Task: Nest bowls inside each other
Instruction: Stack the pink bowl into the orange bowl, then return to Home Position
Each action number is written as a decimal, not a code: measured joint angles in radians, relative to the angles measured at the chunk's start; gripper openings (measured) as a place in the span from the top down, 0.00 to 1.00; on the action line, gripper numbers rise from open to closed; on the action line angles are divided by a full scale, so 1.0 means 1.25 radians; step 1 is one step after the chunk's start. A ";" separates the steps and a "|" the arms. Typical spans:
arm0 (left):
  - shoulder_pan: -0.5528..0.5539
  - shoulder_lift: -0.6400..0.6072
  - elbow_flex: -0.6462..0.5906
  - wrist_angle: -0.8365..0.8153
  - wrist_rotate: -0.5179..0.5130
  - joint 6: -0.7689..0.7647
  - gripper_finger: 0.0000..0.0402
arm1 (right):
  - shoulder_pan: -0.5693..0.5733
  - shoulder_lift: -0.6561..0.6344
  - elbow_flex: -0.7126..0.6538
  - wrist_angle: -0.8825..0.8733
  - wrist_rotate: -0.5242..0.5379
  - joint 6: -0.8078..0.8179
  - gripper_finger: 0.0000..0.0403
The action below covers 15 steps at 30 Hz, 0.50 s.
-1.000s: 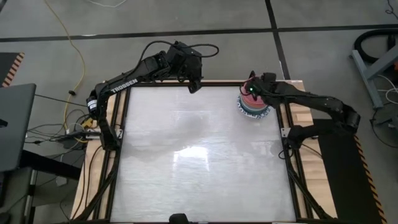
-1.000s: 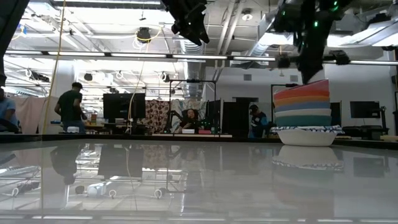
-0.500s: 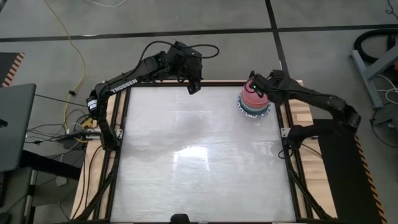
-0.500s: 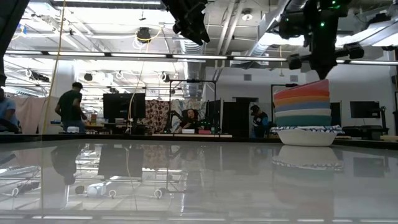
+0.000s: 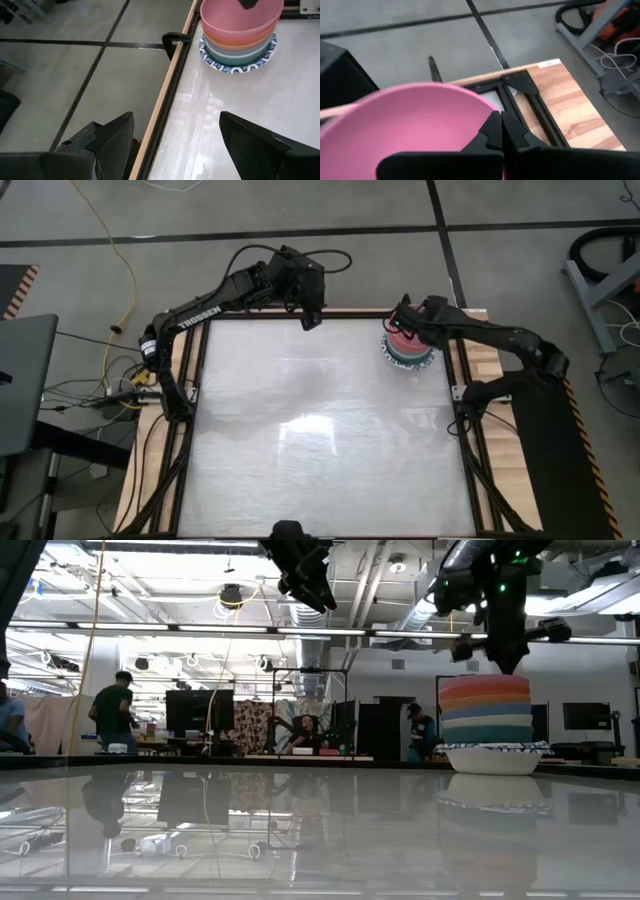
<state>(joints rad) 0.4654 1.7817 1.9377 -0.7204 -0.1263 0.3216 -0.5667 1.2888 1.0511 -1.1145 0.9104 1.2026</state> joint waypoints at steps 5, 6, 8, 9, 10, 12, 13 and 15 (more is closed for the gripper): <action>0.022 -0.004 0.000 0.027 0.063 -0.033 0.29 | 0.016 -0.043 0.055 0.000 0.003 -0.089 0.98; 0.027 -0.008 0.000 0.032 0.088 -0.038 0.29 | 0.023 -0.054 0.072 0.002 0.002 -0.126 0.97; 0.037 -0.020 0.000 0.042 0.141 -0.043 0.29 | 0.041 -0.082 0.110 0.016 0.002 -0.218 0.96; 0.044 -0.029 0.000 0.046 0.174 -0.044 0.29 | 0.050 -0.098 0.129 0.029 -0.005 -0.272 0.96; 0.049 -0.037 0.000 0.047 0.207 -0.044 0.29 | 0.059 -0.115 0.149 0.047 -0.020 -0.326 0.96; 0.059 -0.056 0.000 0.046 0.277 -0.041 0.29 | 0.077 -0.147 0.186 0.095 -0.067 -0.434 0.96; 0.064 -0.065 0.000 0.047 0.309 -0.042 0.29 | 0.086 -0.165 0.202 0.121 -0.106 -0.485 0.96; 0.070 -0.085 0.000 0.053 0.359 -0.055 0.29 | 0.096 -0.198 0.225 0.181 -0.200 -0.571 0.96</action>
<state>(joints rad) 0.5525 1.6757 1.9373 -0.6539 0.3220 0.2532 -0.4467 1.0411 1.3321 -0.8883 0.6604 0.4892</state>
